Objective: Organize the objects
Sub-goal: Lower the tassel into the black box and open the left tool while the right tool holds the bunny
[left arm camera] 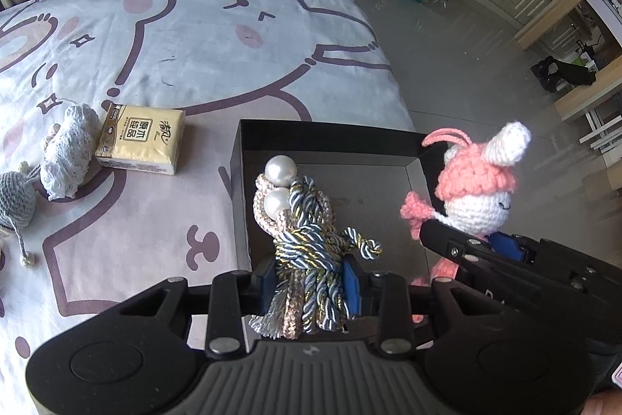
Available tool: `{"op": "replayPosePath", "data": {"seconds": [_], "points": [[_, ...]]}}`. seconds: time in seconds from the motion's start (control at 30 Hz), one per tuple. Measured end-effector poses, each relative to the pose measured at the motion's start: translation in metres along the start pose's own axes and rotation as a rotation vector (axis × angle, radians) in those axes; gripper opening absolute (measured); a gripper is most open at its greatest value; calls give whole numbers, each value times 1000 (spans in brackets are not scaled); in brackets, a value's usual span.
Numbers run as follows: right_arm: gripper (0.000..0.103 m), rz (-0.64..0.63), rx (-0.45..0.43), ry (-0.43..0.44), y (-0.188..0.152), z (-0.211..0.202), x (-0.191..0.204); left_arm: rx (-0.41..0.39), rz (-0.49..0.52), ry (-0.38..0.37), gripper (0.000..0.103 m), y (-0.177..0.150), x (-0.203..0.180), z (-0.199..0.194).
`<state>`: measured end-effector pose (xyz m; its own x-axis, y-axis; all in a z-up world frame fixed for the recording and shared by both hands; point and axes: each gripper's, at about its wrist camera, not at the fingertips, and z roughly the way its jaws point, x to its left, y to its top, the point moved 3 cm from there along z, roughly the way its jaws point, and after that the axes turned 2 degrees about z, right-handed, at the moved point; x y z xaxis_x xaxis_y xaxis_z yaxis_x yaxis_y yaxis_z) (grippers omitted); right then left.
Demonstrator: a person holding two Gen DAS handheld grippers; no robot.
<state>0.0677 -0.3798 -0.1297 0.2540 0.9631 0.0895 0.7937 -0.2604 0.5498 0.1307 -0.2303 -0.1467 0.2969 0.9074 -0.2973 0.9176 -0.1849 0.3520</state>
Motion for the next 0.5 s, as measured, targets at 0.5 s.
{"op": "replayPosePath", "data": {"seconds": [0.5], "points": [[31,33,90,65,-9,29,4,9,45,13,38,-2,1,0]]}}
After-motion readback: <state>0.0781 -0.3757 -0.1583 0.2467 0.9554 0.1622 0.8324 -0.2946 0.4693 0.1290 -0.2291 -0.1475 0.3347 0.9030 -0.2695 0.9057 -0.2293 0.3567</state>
